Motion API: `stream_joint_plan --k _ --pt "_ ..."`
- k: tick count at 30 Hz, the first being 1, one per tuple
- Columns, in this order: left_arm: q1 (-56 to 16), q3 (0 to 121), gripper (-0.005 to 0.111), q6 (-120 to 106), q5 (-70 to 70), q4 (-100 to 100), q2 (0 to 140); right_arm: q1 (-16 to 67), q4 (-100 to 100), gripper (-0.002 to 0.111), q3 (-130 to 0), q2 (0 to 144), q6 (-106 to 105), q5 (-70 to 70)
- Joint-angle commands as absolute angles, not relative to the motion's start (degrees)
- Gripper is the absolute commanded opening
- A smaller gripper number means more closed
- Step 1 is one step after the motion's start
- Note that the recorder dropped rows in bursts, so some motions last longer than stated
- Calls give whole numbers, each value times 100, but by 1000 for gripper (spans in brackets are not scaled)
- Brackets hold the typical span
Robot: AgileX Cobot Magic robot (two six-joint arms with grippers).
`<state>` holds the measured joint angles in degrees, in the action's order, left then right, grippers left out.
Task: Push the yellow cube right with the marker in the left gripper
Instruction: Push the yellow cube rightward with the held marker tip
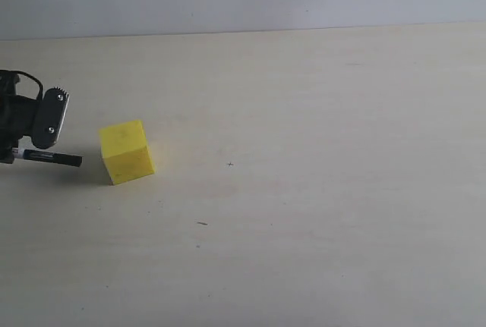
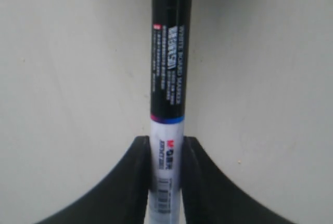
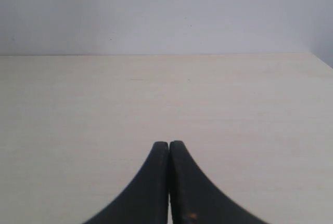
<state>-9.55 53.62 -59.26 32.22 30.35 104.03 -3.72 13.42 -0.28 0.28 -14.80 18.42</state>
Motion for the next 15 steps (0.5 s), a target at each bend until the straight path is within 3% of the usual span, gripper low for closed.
stream_joint_plan --k 1,3,7,10,15 --pt "-865 5351 0 -5780 3141 3113 10355 -396 1308 0 0 0 -1491 1766" --pt "-969 5351 0 -5780 2870 2936 10355 -396 1308 0 0 0 -1491 1766" --pt "-1825 5351 0 -5793 2160 2636 10399 -396 1308 0 0 0 -1491 1766" --pt "-1646 5351 0 -5753 2783 2969 10399 -396 1308 0 0 0 -1491 1766" --pt "-1475 5351 0 -5636 2570 2969 10399 -396 1308 0 0 0 -1491 1766"
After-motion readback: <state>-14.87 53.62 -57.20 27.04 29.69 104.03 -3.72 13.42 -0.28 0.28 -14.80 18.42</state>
